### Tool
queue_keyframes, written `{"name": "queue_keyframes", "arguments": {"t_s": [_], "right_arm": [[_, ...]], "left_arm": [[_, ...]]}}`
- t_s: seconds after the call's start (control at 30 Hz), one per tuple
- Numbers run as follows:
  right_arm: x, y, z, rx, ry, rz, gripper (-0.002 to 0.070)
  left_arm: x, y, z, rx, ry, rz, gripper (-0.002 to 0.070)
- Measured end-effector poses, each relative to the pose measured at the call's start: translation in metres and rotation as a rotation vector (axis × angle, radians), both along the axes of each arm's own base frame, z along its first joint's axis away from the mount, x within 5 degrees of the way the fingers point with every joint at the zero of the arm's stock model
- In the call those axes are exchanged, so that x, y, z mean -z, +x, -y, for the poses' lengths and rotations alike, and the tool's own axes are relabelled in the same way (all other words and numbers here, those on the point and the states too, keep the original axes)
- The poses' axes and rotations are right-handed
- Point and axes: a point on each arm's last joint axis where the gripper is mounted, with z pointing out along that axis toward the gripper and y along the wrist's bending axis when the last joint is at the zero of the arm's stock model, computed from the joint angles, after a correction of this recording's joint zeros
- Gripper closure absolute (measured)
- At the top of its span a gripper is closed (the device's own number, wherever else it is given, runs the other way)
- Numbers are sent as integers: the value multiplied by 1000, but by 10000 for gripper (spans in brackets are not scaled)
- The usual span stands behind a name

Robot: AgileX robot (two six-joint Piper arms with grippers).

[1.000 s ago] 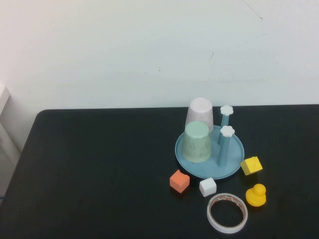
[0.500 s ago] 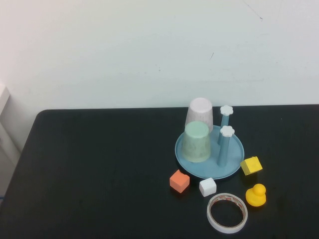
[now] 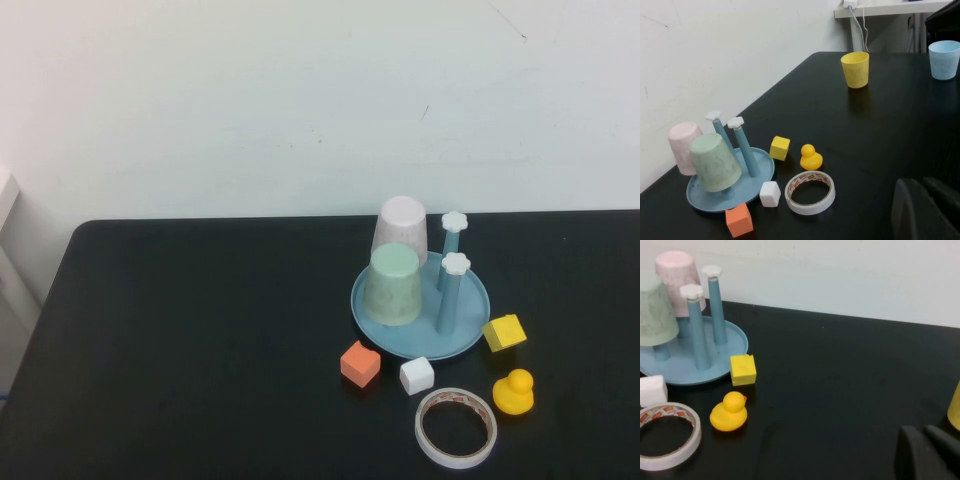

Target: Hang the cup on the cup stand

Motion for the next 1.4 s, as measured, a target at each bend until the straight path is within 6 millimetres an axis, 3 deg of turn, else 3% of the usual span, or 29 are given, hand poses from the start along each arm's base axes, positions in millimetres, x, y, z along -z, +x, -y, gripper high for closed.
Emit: {"name": "queue_keyframes", "arguments": {"t_s": [0.57, 0.77, 0.97, 1.13, 1.4], "right_arm": [[0, 0, 0, -1, 0, -4, 676], [0, 0, 0, -1, 0, -4, 676], [0, 0, 0, -1, 0, -4, 676], [0, 0, 0, -1, 0, -4, 676], [0, 0, 0, -1, 0, -4, 676]], "left_arm": [[0, 2, -1, -24, -9, 11, 676], [-1, 20, -14, -282, -134, 5, 676], [36, 36, -30, -613, -90, -26, 676], [39, 40, -42, -810, -92, -9, 676], [47, 37, -54, -999, -137, -122, 676]]}}
